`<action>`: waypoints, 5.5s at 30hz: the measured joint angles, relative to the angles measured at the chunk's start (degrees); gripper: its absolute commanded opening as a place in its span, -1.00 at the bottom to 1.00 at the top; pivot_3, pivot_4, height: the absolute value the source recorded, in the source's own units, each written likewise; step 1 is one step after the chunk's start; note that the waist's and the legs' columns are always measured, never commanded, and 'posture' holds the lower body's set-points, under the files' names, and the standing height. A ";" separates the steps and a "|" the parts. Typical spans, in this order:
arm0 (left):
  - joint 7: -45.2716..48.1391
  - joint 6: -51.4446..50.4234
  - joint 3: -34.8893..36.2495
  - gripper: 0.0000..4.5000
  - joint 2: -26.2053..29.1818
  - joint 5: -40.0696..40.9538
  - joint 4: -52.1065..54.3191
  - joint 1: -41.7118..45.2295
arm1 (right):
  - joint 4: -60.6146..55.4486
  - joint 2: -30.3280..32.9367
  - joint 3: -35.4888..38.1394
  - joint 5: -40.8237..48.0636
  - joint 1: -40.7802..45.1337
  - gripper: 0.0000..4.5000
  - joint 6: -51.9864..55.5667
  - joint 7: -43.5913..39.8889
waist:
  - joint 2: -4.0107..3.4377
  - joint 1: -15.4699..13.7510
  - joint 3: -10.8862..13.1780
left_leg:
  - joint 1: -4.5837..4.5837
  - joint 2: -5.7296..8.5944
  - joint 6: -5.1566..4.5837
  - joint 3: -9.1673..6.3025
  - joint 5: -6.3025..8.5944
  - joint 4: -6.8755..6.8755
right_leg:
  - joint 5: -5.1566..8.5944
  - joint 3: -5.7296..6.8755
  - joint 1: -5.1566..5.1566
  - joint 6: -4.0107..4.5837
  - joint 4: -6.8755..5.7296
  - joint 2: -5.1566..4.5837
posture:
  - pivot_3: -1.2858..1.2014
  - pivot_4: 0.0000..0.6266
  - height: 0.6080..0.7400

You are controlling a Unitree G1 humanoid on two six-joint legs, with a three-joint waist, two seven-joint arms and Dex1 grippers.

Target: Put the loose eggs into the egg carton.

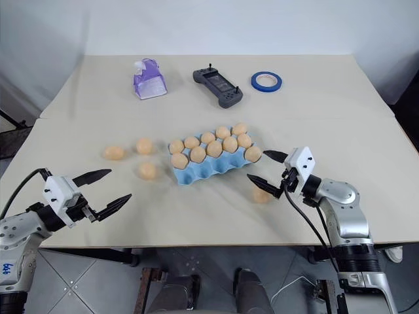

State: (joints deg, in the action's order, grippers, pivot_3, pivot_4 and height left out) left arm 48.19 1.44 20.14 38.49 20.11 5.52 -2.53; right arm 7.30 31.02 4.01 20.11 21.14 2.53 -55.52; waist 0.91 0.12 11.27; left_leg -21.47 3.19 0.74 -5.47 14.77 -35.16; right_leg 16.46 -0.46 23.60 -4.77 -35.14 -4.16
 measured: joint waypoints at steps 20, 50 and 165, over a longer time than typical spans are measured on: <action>14.23 2.26 -14.02 0.99 0.32 1.64 1.71 6.96 | -17.74 11.71 7.97 5.82 -22.45 1.00 4.56 -6.01 | -0.04 -1.12 0.01 | 0.09 -0.04 -0.04 0.19 0.05 -0.07 | 0.00 -0.08 -0.15 -0.01 0.07 0.06 | 0.03 -0.52 1.00; 12.11 3.06 -16.06 1.00 -1.10 1.24 0.15 7.68 | -2.74 2.90 -3.99 -2.90 -6.79 0.01 3.67 -1.63 | -0.05 -0.90 0.01 | 0.06 -0.12 -0.07 0.27 0.04 -0.37 | -0.16 -0.19 -0.13 -0.08 0.01 0.17 | 0.03 -0.52 1.00; 4.19 0.78 -25.83 0.99 -23.62 -8.08 -34.66 44.26 | -15.74 -2.48 2.80 4.63 -16.87 1.00 -8.72 3.00 | 0.07 0.40 0.10 | 0.28 -1.20 -0.10 2.14 0.60 -1.05 | -0.86 -1.69 0.13 -0.28 -0.10 1.55 | 0.03 -0.52 1.00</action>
State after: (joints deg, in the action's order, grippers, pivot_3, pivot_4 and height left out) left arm 52.37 2.23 -5.70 14.87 12.03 -29.13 41.73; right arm -8.44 28.54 6.81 24.74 4.27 -6.19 -52.52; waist 0.99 0.52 11.37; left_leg -21.19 2.00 0.64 -3.33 15.37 -36.22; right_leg 15.60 -2.15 23.73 -5.05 -35.24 -2.61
